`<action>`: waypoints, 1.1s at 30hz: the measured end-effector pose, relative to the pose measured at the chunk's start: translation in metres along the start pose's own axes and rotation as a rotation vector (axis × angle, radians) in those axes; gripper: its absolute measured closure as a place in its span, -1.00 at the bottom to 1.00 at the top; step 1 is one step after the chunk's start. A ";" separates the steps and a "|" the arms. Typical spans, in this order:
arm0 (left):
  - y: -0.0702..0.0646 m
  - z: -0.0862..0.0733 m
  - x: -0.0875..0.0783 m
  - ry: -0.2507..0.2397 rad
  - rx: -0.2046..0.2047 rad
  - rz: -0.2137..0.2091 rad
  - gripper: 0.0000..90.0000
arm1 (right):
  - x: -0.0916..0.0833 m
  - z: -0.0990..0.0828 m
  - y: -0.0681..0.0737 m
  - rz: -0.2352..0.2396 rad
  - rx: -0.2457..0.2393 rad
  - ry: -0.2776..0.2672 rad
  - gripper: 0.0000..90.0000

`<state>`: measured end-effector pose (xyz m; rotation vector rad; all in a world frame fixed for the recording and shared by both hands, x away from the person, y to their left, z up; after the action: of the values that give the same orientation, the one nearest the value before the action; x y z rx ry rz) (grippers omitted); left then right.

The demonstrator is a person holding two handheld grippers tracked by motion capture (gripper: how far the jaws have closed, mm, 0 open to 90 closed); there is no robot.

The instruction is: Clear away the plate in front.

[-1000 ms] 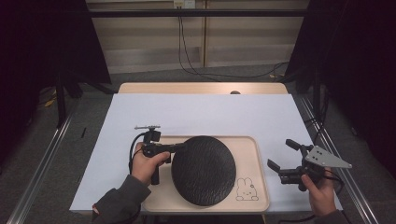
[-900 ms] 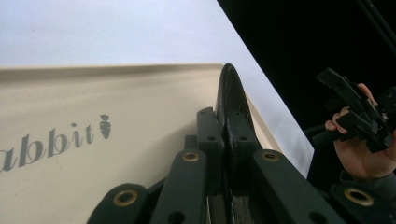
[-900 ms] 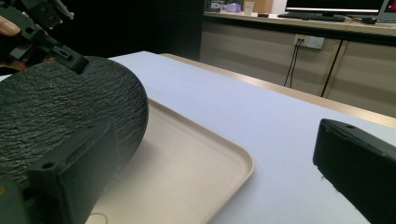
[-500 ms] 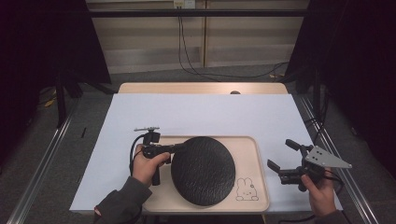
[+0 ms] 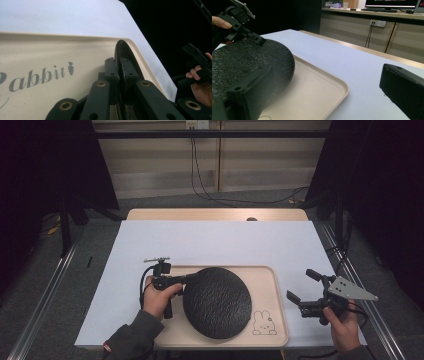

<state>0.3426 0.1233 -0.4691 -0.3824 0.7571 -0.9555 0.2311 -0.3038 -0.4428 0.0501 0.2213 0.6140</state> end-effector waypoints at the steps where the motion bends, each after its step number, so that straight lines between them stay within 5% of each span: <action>1: 0.001 0.000 0.000 0.007 0.015 0.005 0.89 | 0.000 0.000 0.000 -0.001 0.004 0.001 -1.00; 8: 0.004 -0.001 0.004 0.023 0.047 0.042 0.84 | 0.001 0.000 0.001 0.008 -0.002 0.002 -1.00; 33: 0.016 -0.008 0.011 0.026 0.041 0.098 0.75 | 0.003 0.001 0.001 0.012 -0.007 0.002 -0.99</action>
<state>0.3501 0.1228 -0.4879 -0.2954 0.7716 -0.8842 0.2330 -0.3018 -0.4426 0.0444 0.2212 0.6267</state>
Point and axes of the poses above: each handheld gripper's, and its own axes: x roughly forward along the jaws, z roughly out of its top, y roughly to its left, the point moved 2 cm from there along x, roughly forward along the jaws, and after that the axes turned 7 degrees about x, right-handed, at the moved point
